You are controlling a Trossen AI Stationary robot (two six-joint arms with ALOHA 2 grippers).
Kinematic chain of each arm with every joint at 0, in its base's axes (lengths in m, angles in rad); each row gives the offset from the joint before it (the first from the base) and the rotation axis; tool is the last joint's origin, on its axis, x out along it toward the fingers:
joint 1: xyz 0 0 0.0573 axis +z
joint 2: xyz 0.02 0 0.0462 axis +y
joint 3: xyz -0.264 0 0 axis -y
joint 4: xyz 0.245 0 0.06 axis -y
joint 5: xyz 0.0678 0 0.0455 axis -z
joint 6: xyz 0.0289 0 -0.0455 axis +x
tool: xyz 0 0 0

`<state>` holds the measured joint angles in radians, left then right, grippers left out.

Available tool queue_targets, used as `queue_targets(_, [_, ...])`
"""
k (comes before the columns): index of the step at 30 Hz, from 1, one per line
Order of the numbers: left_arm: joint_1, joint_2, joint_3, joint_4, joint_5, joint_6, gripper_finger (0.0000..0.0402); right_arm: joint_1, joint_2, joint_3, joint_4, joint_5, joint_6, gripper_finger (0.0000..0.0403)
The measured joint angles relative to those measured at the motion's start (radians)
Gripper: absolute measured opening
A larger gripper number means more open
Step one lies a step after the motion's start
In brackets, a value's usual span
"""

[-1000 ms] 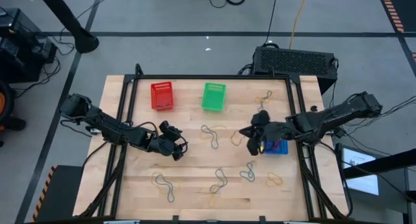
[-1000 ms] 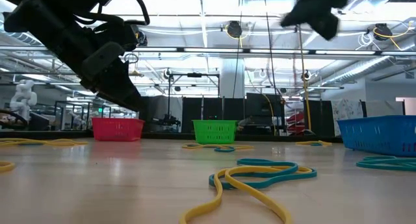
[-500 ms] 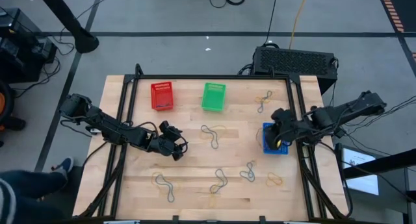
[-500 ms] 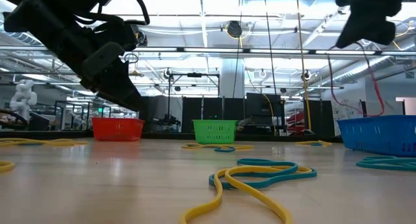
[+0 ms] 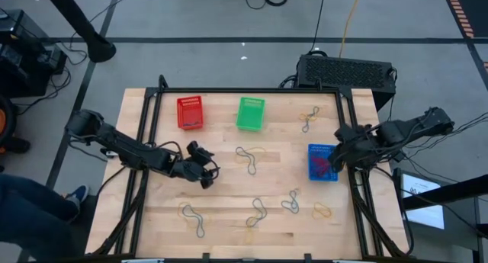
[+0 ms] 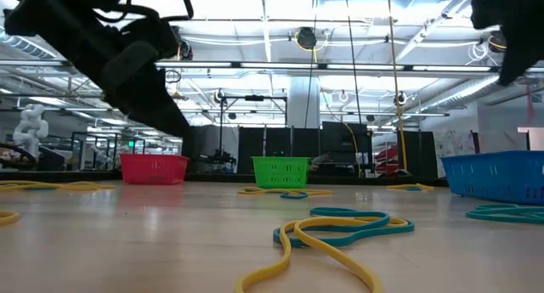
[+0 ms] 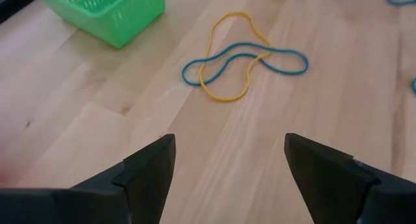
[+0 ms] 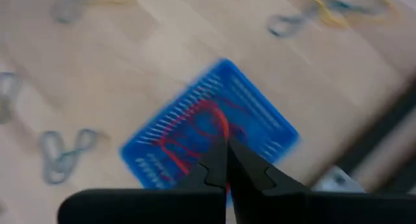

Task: Sort rubber bands into baskets
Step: Put the red rubber band into the blue bin

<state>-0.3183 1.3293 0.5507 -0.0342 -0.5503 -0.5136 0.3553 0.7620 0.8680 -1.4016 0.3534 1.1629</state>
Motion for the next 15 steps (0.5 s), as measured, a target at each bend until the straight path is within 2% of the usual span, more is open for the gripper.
queue_targets(3, [0.0, -0.029, 0.0, 0.0, 0.0, 0.005, 0.0295, 0.0, 0.021, 0.0, -0.022, -0.001, 0.039, 0.0])
queue_targets(15, [-0.003, -0.055, 0.0, -0.013, 0.001, 0.006, 0.0295, 0.0, 0.183, 0.0, 0.106, -0.042, -0.006, 0.0])
